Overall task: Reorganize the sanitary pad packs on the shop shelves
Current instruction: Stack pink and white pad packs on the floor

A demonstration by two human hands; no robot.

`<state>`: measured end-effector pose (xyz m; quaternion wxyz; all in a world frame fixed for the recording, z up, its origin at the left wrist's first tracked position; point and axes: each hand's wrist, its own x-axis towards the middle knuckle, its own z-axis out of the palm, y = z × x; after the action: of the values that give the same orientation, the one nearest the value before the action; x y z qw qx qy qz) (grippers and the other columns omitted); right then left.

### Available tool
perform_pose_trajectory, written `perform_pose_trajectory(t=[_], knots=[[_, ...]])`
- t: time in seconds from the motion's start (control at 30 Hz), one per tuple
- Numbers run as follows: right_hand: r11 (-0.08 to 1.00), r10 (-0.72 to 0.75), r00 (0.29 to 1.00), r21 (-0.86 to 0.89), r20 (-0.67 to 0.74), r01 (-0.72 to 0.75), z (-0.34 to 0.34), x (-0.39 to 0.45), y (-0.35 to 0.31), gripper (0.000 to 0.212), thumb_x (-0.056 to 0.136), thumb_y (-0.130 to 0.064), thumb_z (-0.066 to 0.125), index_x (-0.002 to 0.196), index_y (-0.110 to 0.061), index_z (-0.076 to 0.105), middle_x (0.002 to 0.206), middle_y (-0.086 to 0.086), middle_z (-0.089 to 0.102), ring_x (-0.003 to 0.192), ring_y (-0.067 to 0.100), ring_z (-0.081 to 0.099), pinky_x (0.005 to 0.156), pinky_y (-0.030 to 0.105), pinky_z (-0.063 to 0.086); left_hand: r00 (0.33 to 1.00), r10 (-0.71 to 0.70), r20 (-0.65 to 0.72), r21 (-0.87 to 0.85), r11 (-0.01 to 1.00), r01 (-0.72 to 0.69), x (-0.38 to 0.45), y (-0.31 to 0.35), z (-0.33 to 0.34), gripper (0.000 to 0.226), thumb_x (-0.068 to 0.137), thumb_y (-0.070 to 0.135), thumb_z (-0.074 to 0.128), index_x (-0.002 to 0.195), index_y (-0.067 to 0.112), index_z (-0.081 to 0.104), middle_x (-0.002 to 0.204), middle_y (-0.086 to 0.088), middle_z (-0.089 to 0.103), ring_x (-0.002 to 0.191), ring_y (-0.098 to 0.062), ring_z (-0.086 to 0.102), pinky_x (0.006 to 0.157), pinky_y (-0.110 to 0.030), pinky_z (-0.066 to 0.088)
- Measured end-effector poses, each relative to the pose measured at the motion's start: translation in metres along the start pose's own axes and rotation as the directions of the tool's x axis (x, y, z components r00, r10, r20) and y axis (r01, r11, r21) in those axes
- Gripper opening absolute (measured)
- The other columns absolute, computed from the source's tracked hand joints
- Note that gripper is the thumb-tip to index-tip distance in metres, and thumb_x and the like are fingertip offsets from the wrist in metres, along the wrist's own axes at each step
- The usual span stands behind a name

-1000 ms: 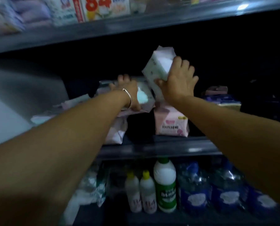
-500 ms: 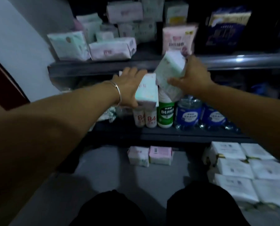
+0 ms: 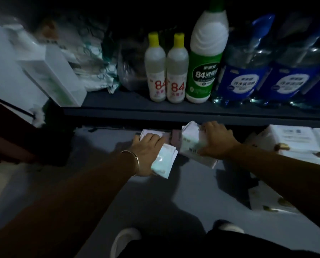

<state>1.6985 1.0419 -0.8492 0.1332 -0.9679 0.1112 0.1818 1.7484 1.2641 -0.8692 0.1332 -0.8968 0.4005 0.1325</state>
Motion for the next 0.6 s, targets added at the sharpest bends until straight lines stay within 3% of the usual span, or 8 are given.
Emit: perform_pose_trajectory(t=[0.13, 0.23, 0.3, 0.4, 0.6], knots=[[0.983, -0.12, 0.989, -0.126, 0.083, 0.13, 0.033, 0.003, 0.004, 0.088, 0.074, -0.046, 0.07, 0.143, -0.019, 0.023, 0.142, 0.006, 0.032, 0.131, 0.026, 0.03, 0.107, 0.04, 0.026, 0.997, -0.011, -0.074, 0.044, 0.999, 0.015, 0.012, 0.0, 0.035, 0.077, 0.072, 0.047, 0.07, 0.133, 0.018, 0.032, 0.132, -0.004, 0.037, 0.118, -0.023, 0.036, 0.09, -0.039, 0.034], [0.963, -0.225, 0.973, -0.145, 0.047, 0.229, 0.05, 0.005, 0.004, 0.088, 0.077, -0.041, 0.068, 0.147, -0.02, 0.017, 0.145, 0.003, 0.028, 0.132, 0.022, 0.027, 0.107, 0.034, 0.022, 0.969, -0.023, -0.244, 0.081, 0.996, 0.044, 0.018, -0.004, 0.052, 0.089, 0.04, 0.05, 0.087, 0.111, 0.014, 0.048, 0.108, -0.007, 0.054, 0.096, -0.024, 0.053, 0.074, -0.039, 0.044], [0.957, -0.248, 0.969, -0.15, 0.013, 0.247, 0.061, 0.009, 0.005, 0.086, 0.079, -0.039, 0.066, 0.147, -0.021, 0.016, 0.148, 0.002, 0.024, 0.134, 0.021, 0.023, 0.11, 0.035, 0.019, 0.938, -0.051, -0.343, 0.071, 0.994, 0.08, 0.021, -0.004, 0.063, 0.092, 0.028, 0.05, 0.089, 0.101, 0.014, 0.046, 0.096, -0.007, 0.058, 0.085, -0.024, 0.054, 0.064, -0.037, 0.046], [0.959, -0.219, 0.972, -0.167, 0.086, 0.23, 0.079, 0.013, 0.007, 0.09, 0.081, -0.036, 0.067, 0.149, -0.023, 0.01, 0.154, 0.002, 0.012, 0.141, 0.024, 0.015, 0.116, 0.046, 0.016, 0.923, -0.085, -0.374, 0.067, 0.991, 0.118, 0.026, 0.003, 0.082, 0.083, 0.035, 0.041, 0.085, 0.102, 0.013, 0.044, 0.097, -0.009, 0.059, 0.089, -0.025, 0.048, 0.064, -0.037, 0.047], [0.932, -0.291, 0.954, -0.203, 0.072, 0.3, 0.093, 0.015, 0.009, 0.072, 0.083, -0.022, 0.066, 0.142, -0.03, 0.026, 0.153, 0.0, 0.012, 0.14, 0.024, 0.014, 0.112, 0.039, 0.027, 0.927, -0.078, -0.366, 0.034, 0.995, 0.097, 0.023, 0.007, 0.104, 0.069, 0.042, 0.024, 0.087, 0.091, 0.013, 0.041, 0.085, -0.009, 0.058, 0.079, -0.026, 0.051, 0.057, -0.037, 0.047]])
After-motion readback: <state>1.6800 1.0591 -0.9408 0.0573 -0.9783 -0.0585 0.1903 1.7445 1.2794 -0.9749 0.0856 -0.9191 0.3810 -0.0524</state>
